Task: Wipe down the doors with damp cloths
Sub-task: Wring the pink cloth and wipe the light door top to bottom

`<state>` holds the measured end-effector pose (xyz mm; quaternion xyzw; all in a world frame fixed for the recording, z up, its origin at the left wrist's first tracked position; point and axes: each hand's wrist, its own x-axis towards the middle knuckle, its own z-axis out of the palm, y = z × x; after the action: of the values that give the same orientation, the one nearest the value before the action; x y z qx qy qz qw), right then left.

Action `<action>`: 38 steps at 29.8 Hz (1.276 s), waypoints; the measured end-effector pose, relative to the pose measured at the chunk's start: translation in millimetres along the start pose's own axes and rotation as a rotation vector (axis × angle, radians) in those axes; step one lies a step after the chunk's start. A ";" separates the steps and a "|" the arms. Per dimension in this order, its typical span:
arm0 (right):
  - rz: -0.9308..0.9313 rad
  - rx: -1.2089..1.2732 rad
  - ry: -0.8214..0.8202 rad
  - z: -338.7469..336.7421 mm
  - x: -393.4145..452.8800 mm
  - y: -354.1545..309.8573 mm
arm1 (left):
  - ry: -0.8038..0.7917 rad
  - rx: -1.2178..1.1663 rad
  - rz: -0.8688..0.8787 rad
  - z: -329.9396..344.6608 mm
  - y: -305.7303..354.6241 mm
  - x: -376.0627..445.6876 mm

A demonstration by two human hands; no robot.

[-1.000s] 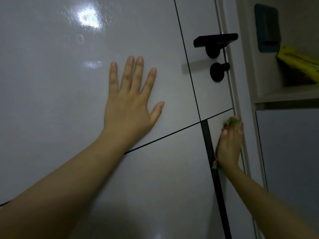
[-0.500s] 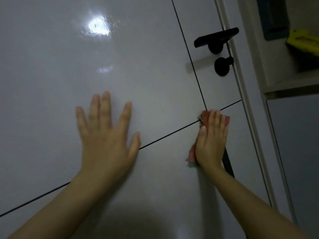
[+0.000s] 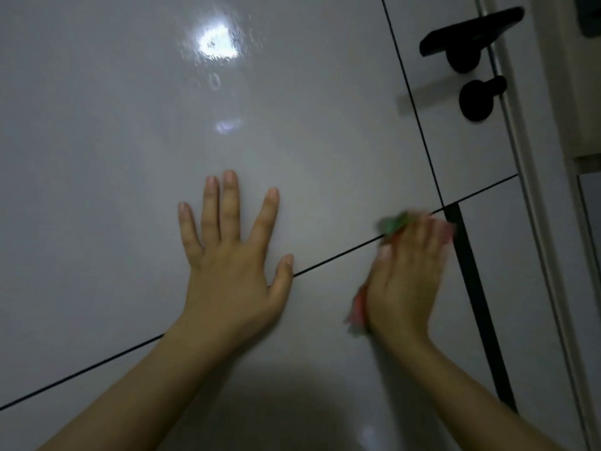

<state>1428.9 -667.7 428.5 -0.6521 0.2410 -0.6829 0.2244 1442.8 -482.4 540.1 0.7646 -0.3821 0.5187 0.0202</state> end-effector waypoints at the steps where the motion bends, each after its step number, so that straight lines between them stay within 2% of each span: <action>1: -0.185 -0.020 -0.055 4.1 -17.6 -13.9 | -0.003 -0.005 0.002 0.0 -1.2 0.6; 5: -0.864 -0.104 -0.289 -10.2 -42.1 -0.7 | -0.039 -0.043 0.017 -5.7 -2.1 1.1; 7: -0.992 -0.158 -0.321 -20.4 -21.5 15.6 | -0.075 -0.133 0.047 -12.8 -6.8 0.1; 8: -0.903 -0.151 -0.314 -22.4 -11.7 18.7 | -0.089 -0.197 0.076 -17.5 -10.4 -1.1; 9: -0.691 -0.113 -0.293 -22.8 -4.1 16.3 | -0.094 -0.258 0.097 -22.1 -15.1 -3.2; 11: -0.110 0.007 -0.135 -14.4 0.3 -13.9 | -0.057 -0.317 0.082 -29.6 -24.5 -12.7; 12: 0.082 0.021 -0.069 -5.8 -3.7 -34.9 | -0.009 -0.297 0.049 -31.8 -28.0 -19.6; 13: 0.101 0.003 -0.044 1.3 -12.4 -55.6 | 0.045 -0.249 -0.002 -33.3 -31.7 -26.9; 14: -0.046 -0.015 -0.060 6.7 -23.2 -72.6 | 0.083 -0.186 -0.069 -34.8 -36.5 -33.8; 17: -0.798 -0.060 -0.233 7.1 -43.9 -73.1 | 0.104 -0.007 -0.239 -37.4 -52.9 -55.4; 19: -1.021 -0.075 -0.293 -4.1 -27.7 -54.9 | 0.089 0.033 -0.270 -38.2 -61.3 -69.5; 20: -1.019 -0.090 -0.285 -7.7 -20.8 -48.9 | 0.073 0.021 -0.269 -38.4 -64.4 -74.4; 21: -0.940 -0.095 -0.264 -9.5 -16.9 -46.4 | 0.056 -0.003 -0.263 -37.9 -66.4 -77.7; 24: -0.415 -0.042 -0.147 -1.3 -30.1 -71.6 | 0.031 -0.064 -0.247 -34.8 -71.4 -81.3; 25: -0.305 -0.036 -0.108 4.4 -42.7 -84.0 | 0.030 -0.083 -0.237 -34.6 -72.9 -81.4; 26: -0.300 -0.039 -0.102 9.4 -56.6 -94.5 | 0.027 -0.100 -0.222 -34.7 -74.8 -81.2; 27: -0.387 -0.052 -0.140 12.3 -71.2 -100.2 | 0.024 -0.115 -0.205 -35.3 -76.9 -82.0; 30: -0.869 -0.119 -0.308 4.5 -87.3 -81.2 | 0.039 -0.126 -0.165 -39.3 -84.5 -90.2; 32: -1.005 -0.153 -0.327 -3.9 -75.0 -63.1 | 0.090 -0.106 -0.205 -43.2 -92.9 -104.0; 33: -0.945 -0.148 -0.312 -5.0 -69.6 -58.6 | 0.132 -0.091 -0.257 -44.8 -99.1 -114.2; 37: -0.341 -0.052 -0.133 8.6 -82.6 -95.7 | 0.254 -0.034 -0.511 -43.7 -123.4 -163.7; 38: -0.323 -0.041 -0.120 15.3 -95.0 -114.2 | 0.272 -0.013 -0.549 -41.8 -127.4 -175.0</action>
<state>1449.7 -519.8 425.7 -0.7262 0.1334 -0.6650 0.1123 1457.6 -275.9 464.5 0.7627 -0.1580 0.5890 0.2155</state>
